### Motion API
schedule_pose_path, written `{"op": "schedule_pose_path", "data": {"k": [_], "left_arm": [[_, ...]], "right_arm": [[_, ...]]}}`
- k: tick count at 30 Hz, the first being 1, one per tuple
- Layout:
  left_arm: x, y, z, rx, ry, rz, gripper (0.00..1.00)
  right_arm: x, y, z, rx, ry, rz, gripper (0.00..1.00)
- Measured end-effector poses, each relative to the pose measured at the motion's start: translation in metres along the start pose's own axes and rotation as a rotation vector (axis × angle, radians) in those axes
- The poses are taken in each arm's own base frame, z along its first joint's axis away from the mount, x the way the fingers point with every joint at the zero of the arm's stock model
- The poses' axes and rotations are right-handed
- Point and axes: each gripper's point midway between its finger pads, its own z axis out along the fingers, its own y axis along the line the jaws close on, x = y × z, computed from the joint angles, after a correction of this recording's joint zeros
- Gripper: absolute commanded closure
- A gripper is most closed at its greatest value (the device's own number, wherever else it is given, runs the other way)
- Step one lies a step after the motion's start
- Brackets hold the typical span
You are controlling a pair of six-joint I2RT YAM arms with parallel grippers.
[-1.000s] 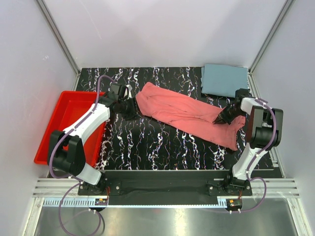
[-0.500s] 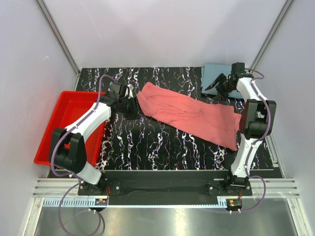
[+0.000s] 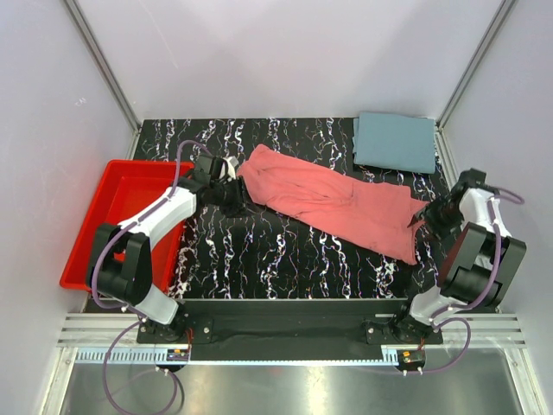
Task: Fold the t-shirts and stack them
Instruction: Fold the tshirt
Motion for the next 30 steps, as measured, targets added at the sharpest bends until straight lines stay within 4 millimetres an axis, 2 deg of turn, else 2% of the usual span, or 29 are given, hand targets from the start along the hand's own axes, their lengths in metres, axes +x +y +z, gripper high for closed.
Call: {"op": "schedule_pose_path", "data": {"k": [5,10,14,20,24,26,29,30], "left_arm": [[0.005,-0.001,0.002,0.021,0.015,0.003,0.61],[0.005,-0.003,0.001,0.033,0.019,0.013,0.61],[0.004,-0.004,0.0,0.037,0.018,0.021,0.61],[0.004,-0.005,0.0,0.039,0.017,0.021,0.61],[0.004,-0.006,0.0,0.044,0.017,0.022,0.61],[0.004,-0.006,0.0,0.046,0.019,0.022,0.61],[0.004,-0.006,0.0,0.047,0.018,0.023,0.61],[0.004,-0.006,0.0,0.048,0.017,0.023,0.61]], "right_arm": [[0.026,-0.029,0.015,0.049,0.078,0.046,0.38],[0.041,-0.041,0.027,0.067,0.11,0.062,0.41],[0.044,-0.039,0.03,0.041,0.114,0.066,0.45],[0.035,-0.027,0.028,-0.028,0.067,0.053,0.49],[0.033,-0.021,0.028,-0.057,0.059,0.047,0.66],[0.034,-0.02,0.029,-0.066,0.063,0.047,0.83],[0.037,-0.021,0.03,-0.066,0.076,0.054,1.0],[0.039,-0.022,0.03,-0.063,0.08,0.056,1.0]]}}
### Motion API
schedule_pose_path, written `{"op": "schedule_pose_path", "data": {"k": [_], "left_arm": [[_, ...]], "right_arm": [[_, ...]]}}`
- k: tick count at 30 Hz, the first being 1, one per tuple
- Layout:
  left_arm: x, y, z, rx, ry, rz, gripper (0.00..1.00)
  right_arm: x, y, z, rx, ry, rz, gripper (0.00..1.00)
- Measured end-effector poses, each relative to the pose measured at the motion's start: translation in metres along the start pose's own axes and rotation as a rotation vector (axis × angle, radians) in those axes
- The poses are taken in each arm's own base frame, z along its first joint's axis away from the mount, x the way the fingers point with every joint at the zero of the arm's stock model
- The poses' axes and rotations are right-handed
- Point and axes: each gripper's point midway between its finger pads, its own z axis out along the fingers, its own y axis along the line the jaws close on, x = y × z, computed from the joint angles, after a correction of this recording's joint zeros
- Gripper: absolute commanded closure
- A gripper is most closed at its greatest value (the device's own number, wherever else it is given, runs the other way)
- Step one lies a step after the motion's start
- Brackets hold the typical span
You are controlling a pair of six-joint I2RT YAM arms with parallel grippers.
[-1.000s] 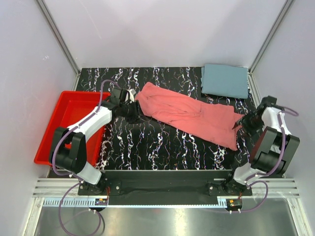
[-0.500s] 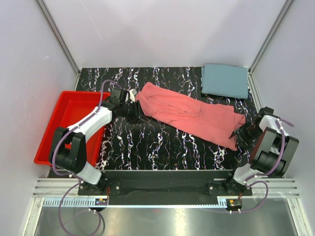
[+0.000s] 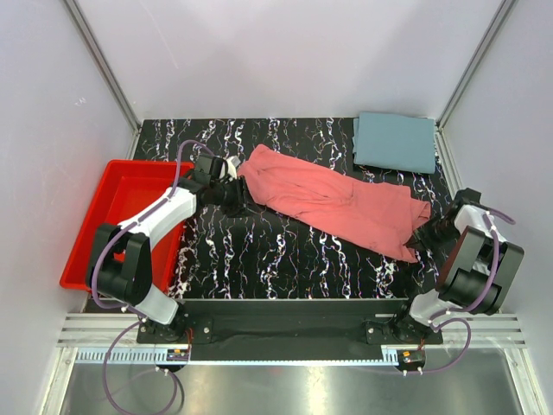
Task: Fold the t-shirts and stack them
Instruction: Fold the tshirt
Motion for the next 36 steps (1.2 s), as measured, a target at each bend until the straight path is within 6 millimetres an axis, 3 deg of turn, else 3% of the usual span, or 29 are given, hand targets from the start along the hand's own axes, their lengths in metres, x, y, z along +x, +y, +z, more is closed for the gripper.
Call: {"op": "schedule_pose_path", "data": {"k": [13,19,25,29,36], "left_arm": [[-0.003,-0.004,-0.002,0.011,-0.016,-0.002,0.61],[-0.003,-0.005,-0.003,0.012,-0.019,-0.004,0.61],[-0.004,-0.005,-0.003,0.013,-0.019,-0.009,0.61],[-0.004,-0.005,-0.001,0.012,-0.015,-0.014,0.61],[-0.004,-0.004,0.0,0.011,-0.014,-0.019,0.61]], "right_arm": [[0.026,-0.039,-0.013,0.211,0.033,0.111,1.0],[0.025,-0.029,-0.019,0.146,0.003,0.091,1.0],[0.033,-0.013,-0.022,0.053,0.048,0.07,0.91],[0.04,-0.001,-0.031,-0.016,0.058,0.054,1.0],[0.063,-0.028,-0.037,0.14,0.147,0.123,1.0]]}}
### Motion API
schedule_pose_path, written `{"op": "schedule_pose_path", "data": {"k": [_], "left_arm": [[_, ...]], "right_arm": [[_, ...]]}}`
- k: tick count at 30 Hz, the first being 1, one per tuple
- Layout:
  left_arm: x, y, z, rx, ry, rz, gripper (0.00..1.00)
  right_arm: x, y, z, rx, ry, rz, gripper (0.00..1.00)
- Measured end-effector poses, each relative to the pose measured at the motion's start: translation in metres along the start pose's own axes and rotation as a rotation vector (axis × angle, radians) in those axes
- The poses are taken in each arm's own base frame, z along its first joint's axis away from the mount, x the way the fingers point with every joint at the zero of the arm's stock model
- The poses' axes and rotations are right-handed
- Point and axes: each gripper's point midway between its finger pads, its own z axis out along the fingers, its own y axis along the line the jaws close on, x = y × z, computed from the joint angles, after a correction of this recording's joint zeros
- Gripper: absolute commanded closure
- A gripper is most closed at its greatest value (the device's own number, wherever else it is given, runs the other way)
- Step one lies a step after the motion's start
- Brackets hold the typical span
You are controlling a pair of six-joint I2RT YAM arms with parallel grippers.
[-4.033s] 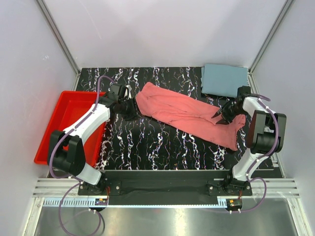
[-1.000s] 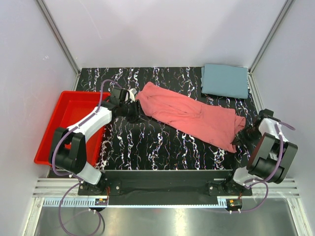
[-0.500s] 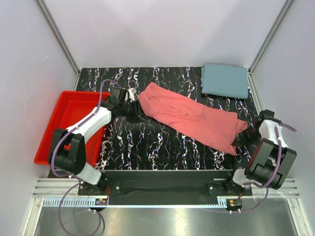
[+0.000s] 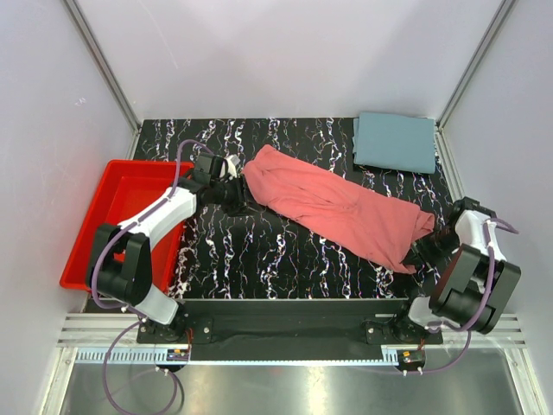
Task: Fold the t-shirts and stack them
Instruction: Fold the tshirt
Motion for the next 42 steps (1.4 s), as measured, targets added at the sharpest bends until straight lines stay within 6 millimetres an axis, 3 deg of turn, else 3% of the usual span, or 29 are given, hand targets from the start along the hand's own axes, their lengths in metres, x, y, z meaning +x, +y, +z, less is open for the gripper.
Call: {"op": "schedule_pose_path", "data": {"k": [4,8,14,15,20,25,29,34,42], "left_arm": [[0.0,0.0,0.0,0.0,-0.001,-0.005,0.61],[-0.003,-0.001,0.003,-0.004,0.006,-0.008,0.61],[-0.019,-0.01,0.011,0.002,0.0,0.009,0.59],[-0.022,-0.012,0.012,0.001,-0.003,0.014,0.59],[-0.04,-0.016,0.019,-0.011,-0.014,0.045,0.58],[-0.067,-0.009,0.045,-0.067,-0.013,0.056,0.58],[-0.085,0.011,0.073,-0.16,-0.018,0.051,0.57],[-0.091,0.047,0.093,-0.328,-0.011,0.017,0.55],[-0.096,0.084,0.095,-0.543,0.0,-0.031,0.54]], "right_arm": [[0.002,-0.015,0.007,0.115,0.063,0.049,0.99],[-0.004,-0.024,0.008,0.201,0.064,0.092,0.67],[-0.022,-0.023,0.006,0.236,0.03,0.069,0.51],[-0.028,-0.019,0.003,0.23,0.012,0.056,0.44],[-0.065,0.009,-0.019,0.15,-0.121,-0.008,0.4],[-0.108,0.048,-0.035,0.039,-0.24,-0.056,0.36],[-0.124,0.062,-0.015,0.01,-0.219,-0.064,0.35],[-0.129,0.067,0.013,0.015,-0.18,-0.078,0.34],[-0.131,0.089,0.036,0.069,-0.168,-0.18,0.34]]}}
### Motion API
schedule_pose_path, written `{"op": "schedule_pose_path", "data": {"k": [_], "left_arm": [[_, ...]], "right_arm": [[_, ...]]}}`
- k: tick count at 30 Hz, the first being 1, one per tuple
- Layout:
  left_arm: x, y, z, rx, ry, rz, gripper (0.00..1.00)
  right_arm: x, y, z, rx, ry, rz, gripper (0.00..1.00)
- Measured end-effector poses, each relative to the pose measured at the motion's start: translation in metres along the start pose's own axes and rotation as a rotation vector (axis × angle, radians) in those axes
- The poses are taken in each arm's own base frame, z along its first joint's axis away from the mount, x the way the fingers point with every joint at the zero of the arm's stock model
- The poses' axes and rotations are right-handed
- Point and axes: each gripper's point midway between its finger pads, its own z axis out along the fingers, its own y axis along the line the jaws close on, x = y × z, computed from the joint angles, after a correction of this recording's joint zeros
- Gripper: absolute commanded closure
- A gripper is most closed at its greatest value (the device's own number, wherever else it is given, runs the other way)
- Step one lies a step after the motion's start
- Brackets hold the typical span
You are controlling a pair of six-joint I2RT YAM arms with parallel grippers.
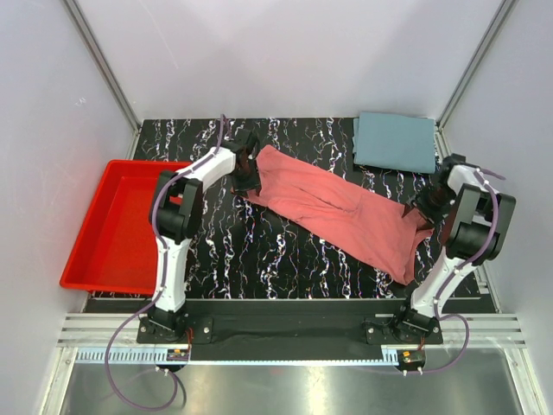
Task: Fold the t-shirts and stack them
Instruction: Fold the tshirt
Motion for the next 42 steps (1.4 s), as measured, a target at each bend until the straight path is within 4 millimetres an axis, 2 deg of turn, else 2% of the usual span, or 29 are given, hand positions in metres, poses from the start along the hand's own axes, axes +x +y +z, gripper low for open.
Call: {"op": "schedule_pose_path", "data": {"k": [2,8,11,14,20,25,30,36,40,42], "left_arm": [[0.005,0.01,0.005,-0.043,0.023,-0.013,0.54],[0.01,0.034,0.0,-0.089,0.049,-0.045,0.54],[0.022,0.047,-0.006,-0.108,0.068,-0.054,0.54],[0.043,0.058,-0.014,-0.121,0.094,-0.056,0.54],[0.116,0.083,-0.039,-0.143,0.187,-0.059,0.53],[0.184,0.094,-0.062,-0.16,0.272,-0.048,0.53],[0.237,0.108,-0.082,-0.178,0.324,-0.06,0.53],[0.292,0.119,-0.103,-0.166,0.361,-0.064,0.53],[0.311,0.107,-0.119,-0.095,0.357,-0.04,0.51],[0.315,0.096,-0.13,-0.048,0.343,-0.005,0.5]], "right_arm": [[-0.003,0.009,0.002,0.016,-0.013,-0.042,0.34],[-0.016,0.041,0.015,0.05,-0.05,-0.168,0.34],[-0.015,0.049,0.019,0.079,-0.058,-0.219,0.34],[-0.011,0.059,0.021,0.091,-0.07,-0.269,0.34],[-0.007,0.087,0.022,0.11,-0.113,-0.393,0.34],[0.008,0.119,0.026,0.124,-0.144,-0.5,0.34],[0.038,0.171,0.032,0.104,-0.197,-0.636,0.34],[0.085,0.26,0.043,0.006,-0.263,-0.778,0.34],[0.111,0.327,0.05,-0.103,-0.314,-0.82,0.33],[0.119,0.352,0.05,-0.159,-0.336,-0.826,0.33]]}}
